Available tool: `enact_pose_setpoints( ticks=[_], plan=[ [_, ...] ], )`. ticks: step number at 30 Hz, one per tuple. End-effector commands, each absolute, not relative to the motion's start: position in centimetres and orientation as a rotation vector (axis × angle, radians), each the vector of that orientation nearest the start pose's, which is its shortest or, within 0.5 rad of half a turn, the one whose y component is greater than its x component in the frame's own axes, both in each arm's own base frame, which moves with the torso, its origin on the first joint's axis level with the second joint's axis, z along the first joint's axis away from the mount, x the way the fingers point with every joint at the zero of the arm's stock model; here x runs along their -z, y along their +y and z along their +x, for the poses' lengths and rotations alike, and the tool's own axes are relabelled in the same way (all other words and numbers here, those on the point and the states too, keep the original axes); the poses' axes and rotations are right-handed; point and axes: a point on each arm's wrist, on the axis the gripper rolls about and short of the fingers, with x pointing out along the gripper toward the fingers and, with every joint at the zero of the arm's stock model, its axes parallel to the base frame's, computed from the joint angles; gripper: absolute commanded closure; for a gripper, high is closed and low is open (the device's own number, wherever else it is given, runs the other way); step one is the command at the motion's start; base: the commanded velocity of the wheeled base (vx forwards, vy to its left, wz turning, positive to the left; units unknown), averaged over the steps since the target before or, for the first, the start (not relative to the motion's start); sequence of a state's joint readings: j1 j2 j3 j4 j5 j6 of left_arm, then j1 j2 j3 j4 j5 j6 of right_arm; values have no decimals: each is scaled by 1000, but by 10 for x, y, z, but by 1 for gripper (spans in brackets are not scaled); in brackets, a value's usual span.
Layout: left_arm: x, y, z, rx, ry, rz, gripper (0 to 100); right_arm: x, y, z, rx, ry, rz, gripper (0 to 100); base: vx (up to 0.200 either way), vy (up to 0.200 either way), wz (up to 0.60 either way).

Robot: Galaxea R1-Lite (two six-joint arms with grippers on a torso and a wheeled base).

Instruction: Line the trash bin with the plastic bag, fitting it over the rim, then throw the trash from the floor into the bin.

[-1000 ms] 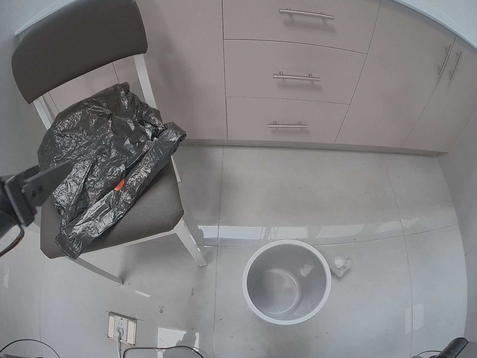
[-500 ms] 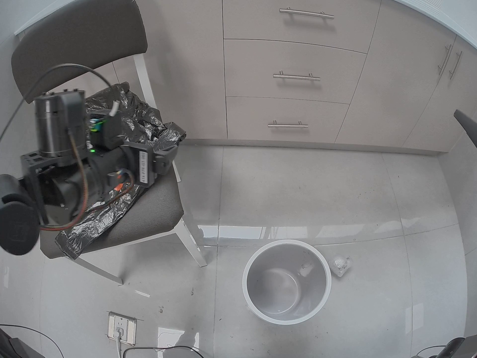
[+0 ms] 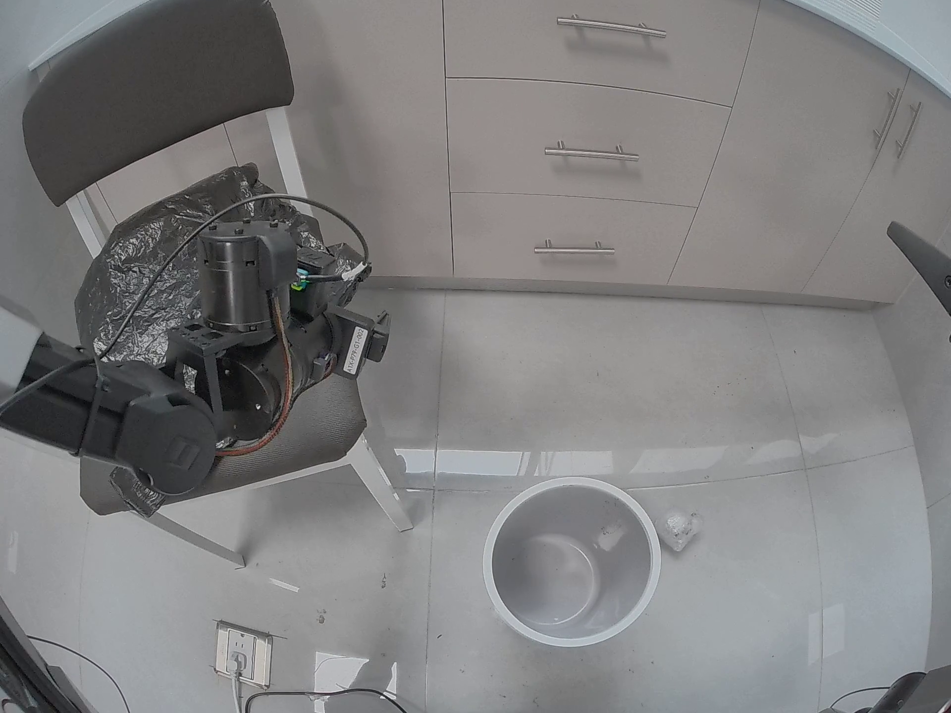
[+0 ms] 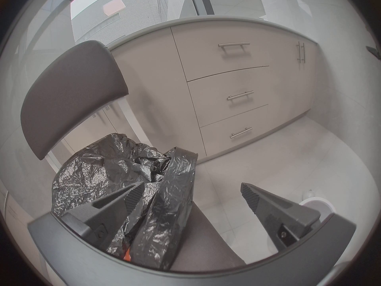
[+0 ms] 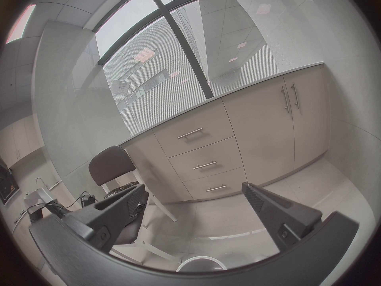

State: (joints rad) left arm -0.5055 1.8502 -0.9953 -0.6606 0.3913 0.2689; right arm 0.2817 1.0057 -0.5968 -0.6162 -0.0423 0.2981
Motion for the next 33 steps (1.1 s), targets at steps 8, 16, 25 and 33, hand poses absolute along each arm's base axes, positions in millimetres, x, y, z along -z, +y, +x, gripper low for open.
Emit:
enact_pose_setpoints(
  ticks=[8,16,25,33],
  plan=[
    [-174,-164,356,65,167,391,0,-270,36,125,-299,-149,328,0,0,0,0],
    [-176,-154,365,-3,164,423,0,-270,36,125,-299,-149,328,0,0,0,0],
    [-188,-150,380,-34,125,405,0,-270,36,125,-299,-149,328,0,0,0,0],
    [-186,-156,394,-39,105,398,0,-268,36,125,-297,-145,327,0,0,0,0]
  ],
)
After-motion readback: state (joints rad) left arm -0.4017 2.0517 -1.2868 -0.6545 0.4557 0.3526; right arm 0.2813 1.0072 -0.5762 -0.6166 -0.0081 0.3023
